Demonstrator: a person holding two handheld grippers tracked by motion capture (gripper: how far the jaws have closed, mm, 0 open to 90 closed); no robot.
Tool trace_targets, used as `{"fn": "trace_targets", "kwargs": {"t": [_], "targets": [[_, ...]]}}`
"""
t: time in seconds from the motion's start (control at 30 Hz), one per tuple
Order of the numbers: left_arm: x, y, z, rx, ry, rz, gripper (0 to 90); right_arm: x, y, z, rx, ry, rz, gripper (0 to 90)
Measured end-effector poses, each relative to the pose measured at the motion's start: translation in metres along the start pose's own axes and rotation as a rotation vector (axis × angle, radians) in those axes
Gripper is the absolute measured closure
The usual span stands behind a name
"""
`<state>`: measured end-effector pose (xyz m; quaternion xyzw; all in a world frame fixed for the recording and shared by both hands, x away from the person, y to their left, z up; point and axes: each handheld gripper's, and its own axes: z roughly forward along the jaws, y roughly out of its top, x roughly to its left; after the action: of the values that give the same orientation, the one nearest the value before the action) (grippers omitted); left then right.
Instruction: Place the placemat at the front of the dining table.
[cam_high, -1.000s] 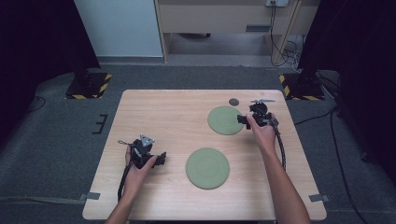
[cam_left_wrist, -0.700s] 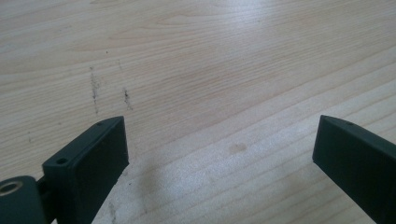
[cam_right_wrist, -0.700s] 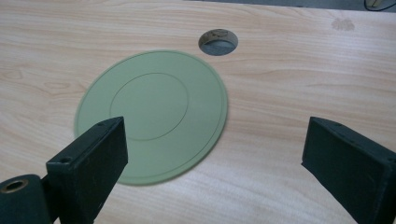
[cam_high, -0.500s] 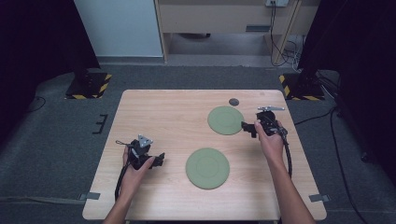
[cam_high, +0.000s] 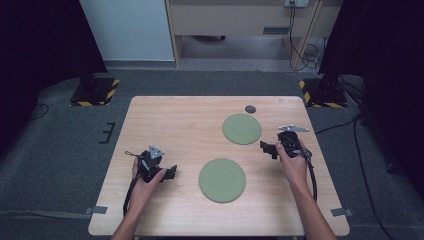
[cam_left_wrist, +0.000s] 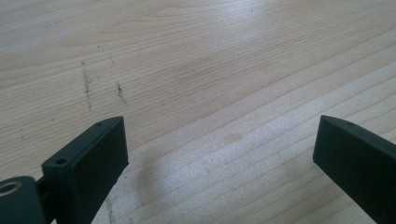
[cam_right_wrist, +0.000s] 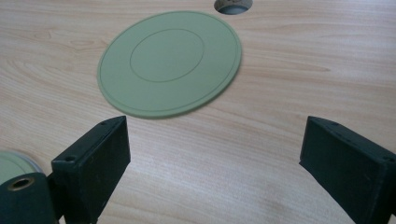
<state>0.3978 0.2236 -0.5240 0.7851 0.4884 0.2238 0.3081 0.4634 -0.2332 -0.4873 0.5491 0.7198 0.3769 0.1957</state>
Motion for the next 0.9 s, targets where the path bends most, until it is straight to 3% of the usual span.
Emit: {"fn": "trace_targets", "kwargs": {"t": [0.37, 0.6, 0.9], "targets": [[0.0, -0.003, 0.003, 0.016, -0.007, 0.008, 2.5, 0.004, -0.032, -0.008, -0.002, 0.033, -0.001, 8.7], [0.002, -0.004, 0.005, 0.03, -0.006, -0.002, 2.5, 0.01, -0.052, -0.009, 0.0, 0.019, -0.026, 9.2], [0.002, -0.005, 0.009, 0.035, -0.025, -0.028, 1.7, 0.008, -0.062, -0.001, 0.012, -0.041, 0.003, 9.3]]}}
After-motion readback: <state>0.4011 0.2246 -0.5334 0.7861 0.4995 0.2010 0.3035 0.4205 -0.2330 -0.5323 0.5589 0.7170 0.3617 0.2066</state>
